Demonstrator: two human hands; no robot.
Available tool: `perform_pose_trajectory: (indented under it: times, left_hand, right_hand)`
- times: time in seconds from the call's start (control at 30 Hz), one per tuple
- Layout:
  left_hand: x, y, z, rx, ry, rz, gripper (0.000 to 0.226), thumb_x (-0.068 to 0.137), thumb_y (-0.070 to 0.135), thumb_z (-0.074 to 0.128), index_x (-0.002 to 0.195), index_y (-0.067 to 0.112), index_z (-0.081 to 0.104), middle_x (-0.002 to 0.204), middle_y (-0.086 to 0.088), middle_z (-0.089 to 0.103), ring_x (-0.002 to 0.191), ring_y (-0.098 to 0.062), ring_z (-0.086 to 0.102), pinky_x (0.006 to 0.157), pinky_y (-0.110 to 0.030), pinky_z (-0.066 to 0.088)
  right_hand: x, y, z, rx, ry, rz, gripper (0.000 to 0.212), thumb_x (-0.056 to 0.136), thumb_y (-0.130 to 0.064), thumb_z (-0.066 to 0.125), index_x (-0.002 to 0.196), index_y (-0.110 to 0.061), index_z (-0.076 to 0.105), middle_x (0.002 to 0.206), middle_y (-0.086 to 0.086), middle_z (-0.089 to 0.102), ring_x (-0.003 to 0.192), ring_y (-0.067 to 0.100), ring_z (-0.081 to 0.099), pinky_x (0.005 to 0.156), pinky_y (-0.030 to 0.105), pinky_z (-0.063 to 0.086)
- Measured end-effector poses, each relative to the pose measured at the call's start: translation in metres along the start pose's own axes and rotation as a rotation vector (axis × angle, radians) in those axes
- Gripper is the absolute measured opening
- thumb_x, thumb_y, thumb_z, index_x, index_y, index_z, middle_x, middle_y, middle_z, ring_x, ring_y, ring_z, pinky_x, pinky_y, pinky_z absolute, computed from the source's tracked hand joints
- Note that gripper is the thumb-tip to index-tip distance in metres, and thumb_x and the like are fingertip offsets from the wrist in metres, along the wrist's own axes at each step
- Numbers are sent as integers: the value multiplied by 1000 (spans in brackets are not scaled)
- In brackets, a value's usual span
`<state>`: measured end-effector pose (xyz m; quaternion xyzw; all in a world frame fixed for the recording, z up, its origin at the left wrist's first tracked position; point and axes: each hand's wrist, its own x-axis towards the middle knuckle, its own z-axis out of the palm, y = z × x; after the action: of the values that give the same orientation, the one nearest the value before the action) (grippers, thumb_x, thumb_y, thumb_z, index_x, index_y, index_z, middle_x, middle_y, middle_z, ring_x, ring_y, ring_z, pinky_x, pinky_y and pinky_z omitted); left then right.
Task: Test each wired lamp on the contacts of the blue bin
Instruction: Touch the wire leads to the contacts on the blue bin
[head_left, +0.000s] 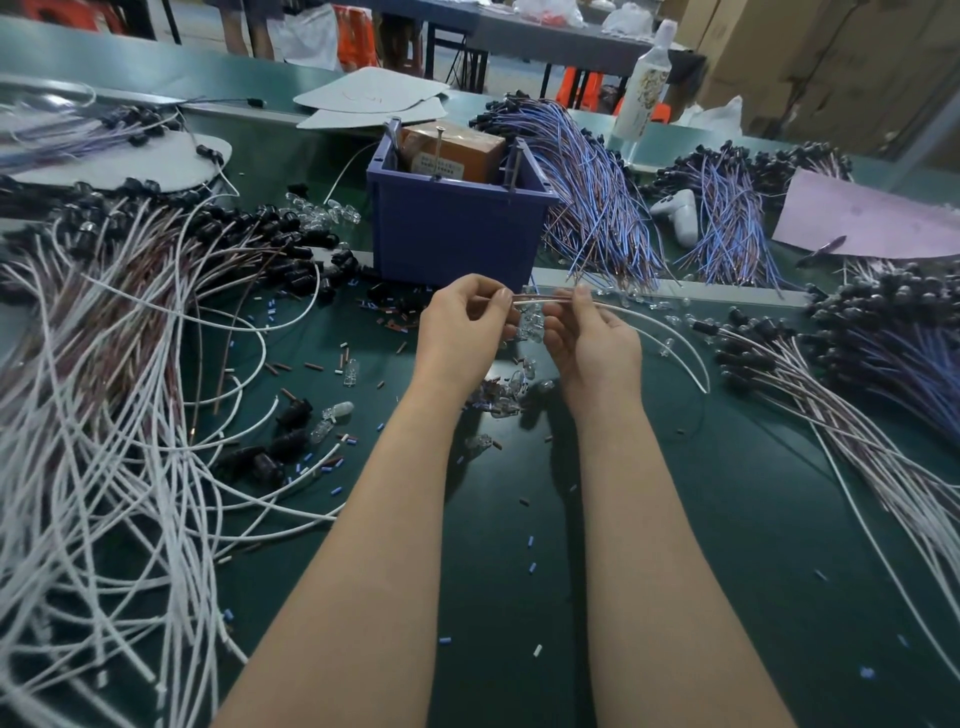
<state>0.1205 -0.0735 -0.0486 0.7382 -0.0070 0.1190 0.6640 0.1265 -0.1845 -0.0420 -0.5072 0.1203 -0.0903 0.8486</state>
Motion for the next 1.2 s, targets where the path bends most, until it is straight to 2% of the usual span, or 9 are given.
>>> perform_pose_trajectory:
  times: [0.1,0.23,0.47,0.57,0.67,0.77,0.9,1.07,1.2]
  left_hand:
    - [0,-1,1,-18,1,4,18,95,16,55,79,21,61,72,4,68,57,0,61,66,-21,51]
    - [0,-2,3,-74,9,-41,19,95,13,53,80,18,63,72,2,68,59,-3,62,75,-28,56]
    - [2,-5,6,-154,25,-86,14,97,5,48,93,3,62,69,1,63,49,3,59,59,-14,53]
    - [3,-6,7,-106,14,-81,13,97,6,50,89,5,60,71,-3,65,55,-3,62,59,-14,53]
    - [4,-9,8,-52,19,-82,16,96,7,50,84,8,60,73,-8,66,63,-14,64,69,-25,56]
    - [4,-10,11,35,55,-68,17,96,9,51,82,10,60,66,-1,64,56,-7,62,69,-24,55]
    - [4,-8,14,73,116,-59,15,96,11,51,84,10,61,70,-5,65,52,-4,61,67,-22,56]
    - [2,-6,18,73,195,-89,17,95,13,52,90,4,66,83,-12,71,75,-24,69,82,-40,56]
    - [1,-5,20,85,242,-110,20,95,14,52,94,1,68,89,-15,71,85,-30,69,84,-41,55]
  right_hand:
    - [-1,0,0,-4,10,-19,24,98,-15,50,81,-2,60,51,-3,63,43,4,56,46,13,48]
    - [-1,1,1,1,40,-40,24,98,-16,51,78,-4,60,50,-4,62,43,3,56,46,13,48]
    - [-3,4,5,64,18,8,23,98,-13,51,77,-7,57,51,-3,62,43,4,55,46,14,48]
    - [-6,6,7,-5,-74,-18,21,96,-7,51,77,-4,57,53,-2,63,45,5,57,48,14,49]
    - [-8,9,7,-82,-117,-69,21,95,-3,52,75,-1,57,49,-3,63,43,4,59,46,13,48]
    - [-7,11,6,-117,-91,-113,20,95,-4,53,76,-1,58,50,-4,63,44,3,58,49,13,49]
    - [-3,15,7,-93,-78,-129,22,95,-4,53,74,-1,58,50,-4,63,44,4,56,49,13,49]
    - [0,18,9,-75,-65,-147,21,95,-5,53,74,-1,57,52,-2,63,46,5,57,50,15,50]
    - [1,18,10,-62,-66,-141,21,95,-4,54,75,-1,57,51,-3,63,45,5,58,49,14,49]
